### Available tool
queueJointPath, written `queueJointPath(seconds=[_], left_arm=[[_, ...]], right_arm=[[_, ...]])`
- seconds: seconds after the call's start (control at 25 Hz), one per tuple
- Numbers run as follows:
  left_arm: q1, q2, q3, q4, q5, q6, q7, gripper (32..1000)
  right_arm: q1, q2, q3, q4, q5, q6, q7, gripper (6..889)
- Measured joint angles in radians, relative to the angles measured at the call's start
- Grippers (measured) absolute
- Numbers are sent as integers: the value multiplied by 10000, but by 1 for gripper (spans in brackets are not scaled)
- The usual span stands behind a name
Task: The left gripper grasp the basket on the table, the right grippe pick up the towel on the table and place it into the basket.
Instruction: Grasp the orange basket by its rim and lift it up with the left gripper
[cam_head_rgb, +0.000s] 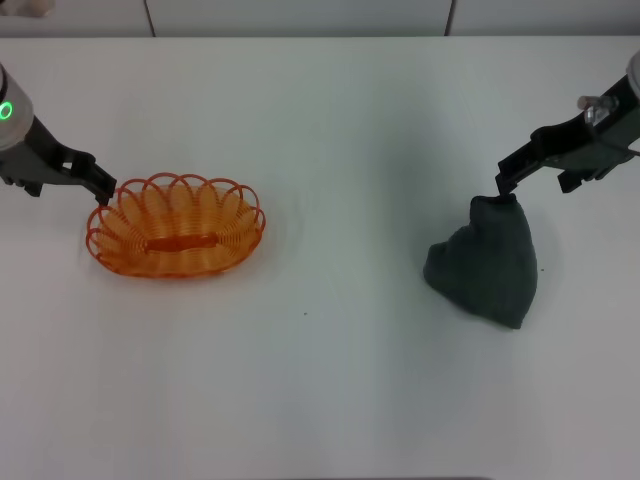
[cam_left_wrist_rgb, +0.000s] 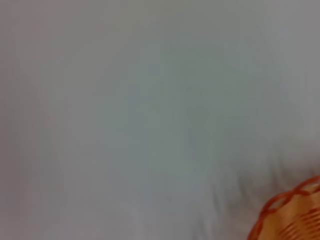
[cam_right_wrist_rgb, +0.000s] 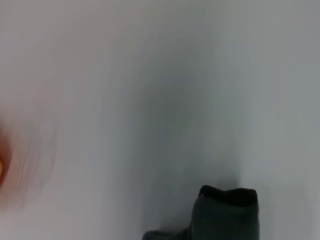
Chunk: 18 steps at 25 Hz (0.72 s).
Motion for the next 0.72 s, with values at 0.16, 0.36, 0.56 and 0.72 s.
queueJointPath(seconds=[0.16, 0.36, 0.56, 0.72], left_arm=[[-15, 44, 0, -396, 1, 277, 112, 911], [-84, -15, 1, -1024, 1, 672, 314, 909], [-241, -5, 1, -1788, -85, 1209, 436, 908], [-302, -40, 0, -2019, -98, 1531, 534, 905]], right_arm=[[-4, 0, 25, 27, 1, -43, -24, 855], [-6, 0, 43, 213, 0, -172, -79, 854], [21, 0, 64, 461, 9, -335, -153, 853], [29, 0, 69, 550, 28, -394, -207, 853]])
